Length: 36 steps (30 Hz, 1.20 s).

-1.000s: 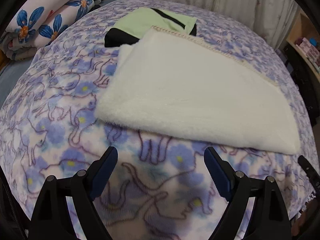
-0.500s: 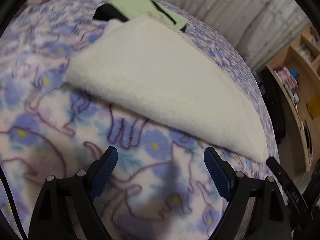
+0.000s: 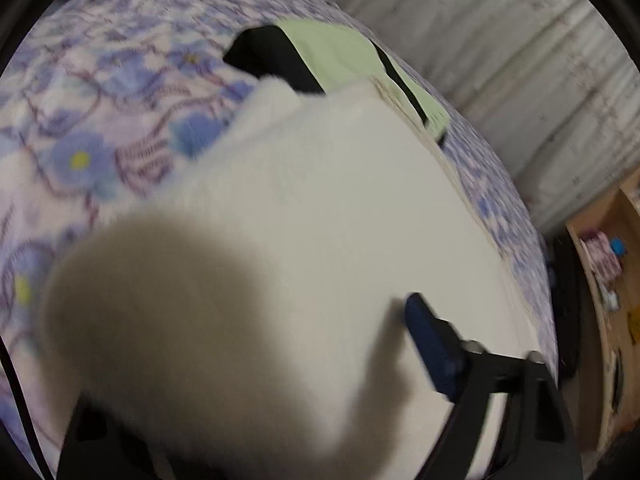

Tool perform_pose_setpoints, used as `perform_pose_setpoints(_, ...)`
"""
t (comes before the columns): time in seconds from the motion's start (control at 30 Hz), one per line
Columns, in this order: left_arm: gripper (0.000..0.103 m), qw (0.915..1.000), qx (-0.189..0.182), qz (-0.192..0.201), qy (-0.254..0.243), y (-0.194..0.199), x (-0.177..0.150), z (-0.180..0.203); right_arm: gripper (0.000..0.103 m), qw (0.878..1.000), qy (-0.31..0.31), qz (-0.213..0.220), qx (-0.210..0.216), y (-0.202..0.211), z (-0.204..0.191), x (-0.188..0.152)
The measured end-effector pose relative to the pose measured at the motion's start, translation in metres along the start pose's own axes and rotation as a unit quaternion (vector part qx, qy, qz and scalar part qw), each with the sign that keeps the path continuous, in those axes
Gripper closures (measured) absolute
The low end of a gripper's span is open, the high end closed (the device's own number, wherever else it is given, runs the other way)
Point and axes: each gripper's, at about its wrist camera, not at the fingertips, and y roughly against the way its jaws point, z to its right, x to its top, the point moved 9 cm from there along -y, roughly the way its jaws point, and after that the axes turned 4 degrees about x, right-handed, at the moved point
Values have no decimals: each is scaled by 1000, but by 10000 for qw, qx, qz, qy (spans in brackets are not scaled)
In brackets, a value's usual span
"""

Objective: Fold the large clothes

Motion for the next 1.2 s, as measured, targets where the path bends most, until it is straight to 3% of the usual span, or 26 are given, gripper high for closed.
perform_pose_setpoints(0.03,62,9998,71,154,-46,1,6,0,43,9999,80,2,-71,-8,-1,7)
perform_pose_setpoints(0.07,71,9992,100,345,-186,7,11,6,43,9998,147,23,-125,-14,-2,12)
perform_pose_setpoints(0.13,81,9976,119,582,-370,17,16,15,59,9993,291,16,-236,-26,-4,19)
perform_pose_setpoints(0.23,84,9915,199,1032,-762,45,21,40,70,9981,554,-82,-261,-44,-12,22)
perform_pose_setpoints(0.37,85,9787,-56,1529,-1371,91,25,90,75,9959,838,-241,-230,-54,-18,13)
perform_pose_setpoints(0.5,85,9594,-372,1758,-2172,123,12,169,74,9980,160,-437,423,-50,-2,10)
perform_pose_setpoints(0.63,85,9356,-640,1817,-2959,138,-20,246,74,9863,-923,-615,1217,-22,29,-2)
perform_pose_setpoints(0.7,85,9260,-797,1736,-3255,138,-43,281,75,9851,-1350,-336,1014,3,61,-5)
perform_pose_setpoints(0.83,85,9167,-1108,1362,-3591,117,-94,335,75,9787,-1999,369,-279,66,156,-20)
perform_pose_setpoints(0.93,85,9081,-1189,857,-3923,78,-150,365,75,9661,-2367,584,-846,100,210,-37)
perform_pose_setpoints(0.97,85,9043,-1105,497,-4093,56,-176,371,75,9631,-2422,534,-1045,106,225,-45)
perform_pose_setpoints(1.0,85,8995,-999,240,-4246,37,-200,371,75,9609,-2461,481,-1176,109,236,-50)
perform_pose_setpoints(1.07,85,8876,-707,88,-4551,10,-236,365,75,9572,-2586,330,-1254,110,252,-62)
perform_pose_setpoints(1.13,84,8708,-502,338,-4879,2,-256,364,75,9567,-2661,177,-1169,108,259,-71)
perform_pose_setpoints(1.2,82,8665,-483,382,-4954,6,-256,364,75,9581,-2620,99,-1151,105,260,-75)
